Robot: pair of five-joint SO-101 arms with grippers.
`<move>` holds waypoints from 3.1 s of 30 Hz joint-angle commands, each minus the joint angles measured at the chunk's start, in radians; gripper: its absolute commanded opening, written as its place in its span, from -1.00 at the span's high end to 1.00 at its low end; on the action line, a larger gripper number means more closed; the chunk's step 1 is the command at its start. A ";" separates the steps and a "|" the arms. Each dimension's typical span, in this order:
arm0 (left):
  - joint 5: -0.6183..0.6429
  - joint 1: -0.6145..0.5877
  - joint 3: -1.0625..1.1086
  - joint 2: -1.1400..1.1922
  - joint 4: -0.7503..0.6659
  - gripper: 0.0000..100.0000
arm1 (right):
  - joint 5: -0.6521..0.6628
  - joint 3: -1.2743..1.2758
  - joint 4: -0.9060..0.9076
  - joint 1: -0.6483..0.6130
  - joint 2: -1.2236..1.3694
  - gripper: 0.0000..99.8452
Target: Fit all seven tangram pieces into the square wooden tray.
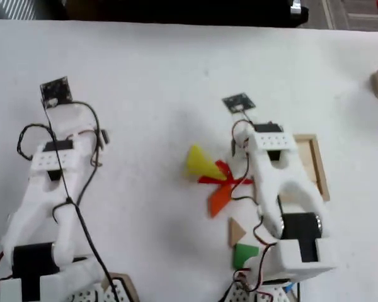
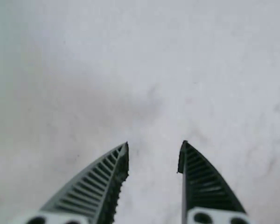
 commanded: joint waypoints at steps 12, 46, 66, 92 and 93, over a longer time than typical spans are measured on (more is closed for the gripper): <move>-0.008 -0.007 -0.011 -0.002 -0.060 0.62 | 0.123 -0.028 -0.090 0.116 0.068 0.70; -0.005 -0.045 -0.015 -0.005 -0.057 0.62 | 0.094 -0.296 0.318 -0.142 -0.315 0.97; -0.006 -0.077 -0.040 -0.002 -0.055 0.62 | 0.094 -0.120 0.312 -0.147 -0.325 0.73; -0.006 -0.076 -0.021 -0.004 -0.063 0.62 | 0.150 0.153 -0.147 -0.062 -0.159 0.66; -0.006 -0.076 -0.021 -0.004 -0.063 0.62 | 0.150 0.146 -0.147 -0.062 -0.147 0.66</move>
